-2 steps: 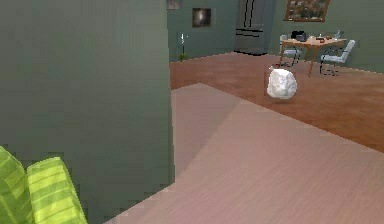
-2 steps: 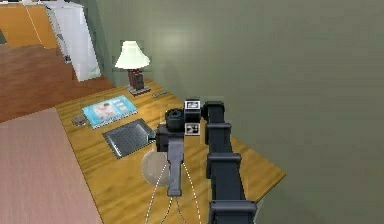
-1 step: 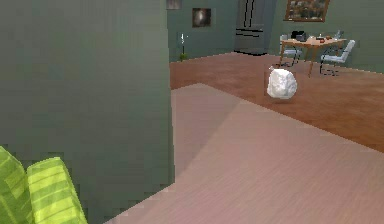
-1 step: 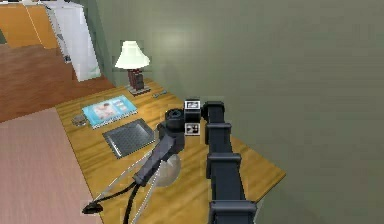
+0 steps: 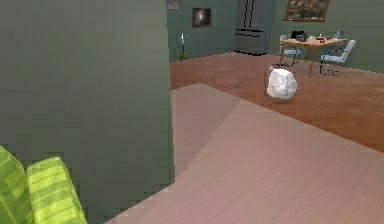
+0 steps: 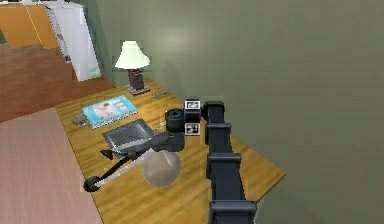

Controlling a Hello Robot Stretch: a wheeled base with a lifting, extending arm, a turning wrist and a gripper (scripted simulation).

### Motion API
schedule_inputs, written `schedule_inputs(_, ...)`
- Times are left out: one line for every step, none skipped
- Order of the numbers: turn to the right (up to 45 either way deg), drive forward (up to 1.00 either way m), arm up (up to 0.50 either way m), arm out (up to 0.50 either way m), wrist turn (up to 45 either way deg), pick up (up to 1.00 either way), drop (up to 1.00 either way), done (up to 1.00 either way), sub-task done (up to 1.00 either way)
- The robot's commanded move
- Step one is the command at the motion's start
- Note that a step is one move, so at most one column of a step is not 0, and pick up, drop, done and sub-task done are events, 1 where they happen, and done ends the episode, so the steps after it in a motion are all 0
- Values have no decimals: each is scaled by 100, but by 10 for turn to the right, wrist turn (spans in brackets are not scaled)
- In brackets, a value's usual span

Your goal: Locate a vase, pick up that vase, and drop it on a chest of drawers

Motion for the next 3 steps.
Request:
schedule_inputs(0, 0, 0, 0, 450, 0, 0, 0, 0)
schedule_inputs(0, 0, 0, 0, 180, 0, 0, 0, 0)
schedule_inputs(0, 0, -30, 0, 0, 0, 0, 0, 0)
